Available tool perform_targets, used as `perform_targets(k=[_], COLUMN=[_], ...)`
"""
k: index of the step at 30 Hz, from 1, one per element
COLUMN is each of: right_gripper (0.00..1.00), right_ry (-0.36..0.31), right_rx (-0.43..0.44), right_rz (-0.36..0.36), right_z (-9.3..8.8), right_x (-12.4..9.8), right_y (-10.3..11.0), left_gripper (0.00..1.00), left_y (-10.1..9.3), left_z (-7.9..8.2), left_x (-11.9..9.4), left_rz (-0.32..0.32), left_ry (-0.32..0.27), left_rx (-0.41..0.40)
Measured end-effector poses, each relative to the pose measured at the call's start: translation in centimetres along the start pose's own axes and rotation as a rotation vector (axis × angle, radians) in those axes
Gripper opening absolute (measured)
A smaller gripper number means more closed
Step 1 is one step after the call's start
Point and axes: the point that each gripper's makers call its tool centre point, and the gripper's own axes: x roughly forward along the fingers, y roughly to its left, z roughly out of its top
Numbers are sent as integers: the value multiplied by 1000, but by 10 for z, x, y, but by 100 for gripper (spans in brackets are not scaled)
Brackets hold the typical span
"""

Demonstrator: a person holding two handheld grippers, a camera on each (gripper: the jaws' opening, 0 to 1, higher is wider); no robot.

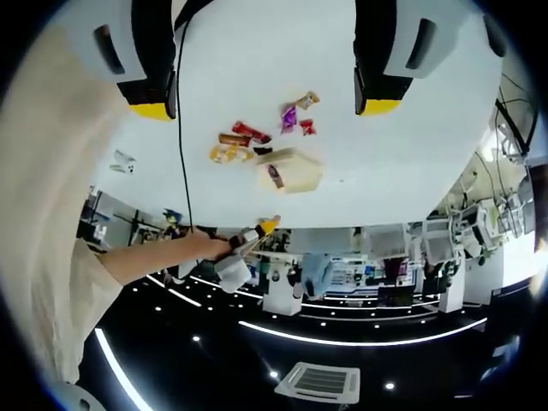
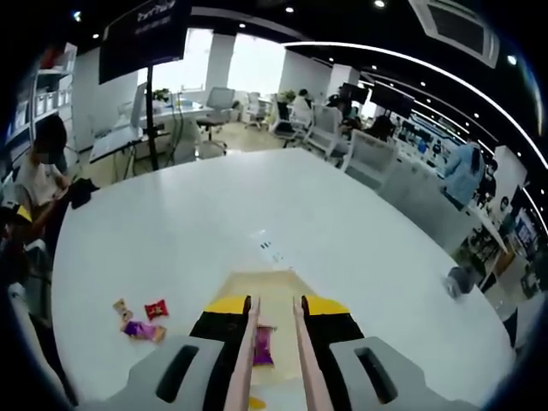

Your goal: Place the target food into the container with the food tongs after gripping and lifting it, then release it inside without dropping or visibly crushing the food.

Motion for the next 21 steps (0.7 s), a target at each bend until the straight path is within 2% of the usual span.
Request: perform_targets(k=[11, 21], right_gripper=[23, 23], right_ry=[-10, -25], right_rx=[6, 15], right_rz=[5, -2], right_z=[1, -4], right_x=[-5, -21], right_y=[2, 6], left_gripper=[85, 86], left_y=[-1, -5], left_z=[0, 1], left_x=[2, 5], left_rz=[-2, -21], left_ry=[-3, -5], left_rx=[-1, 2])
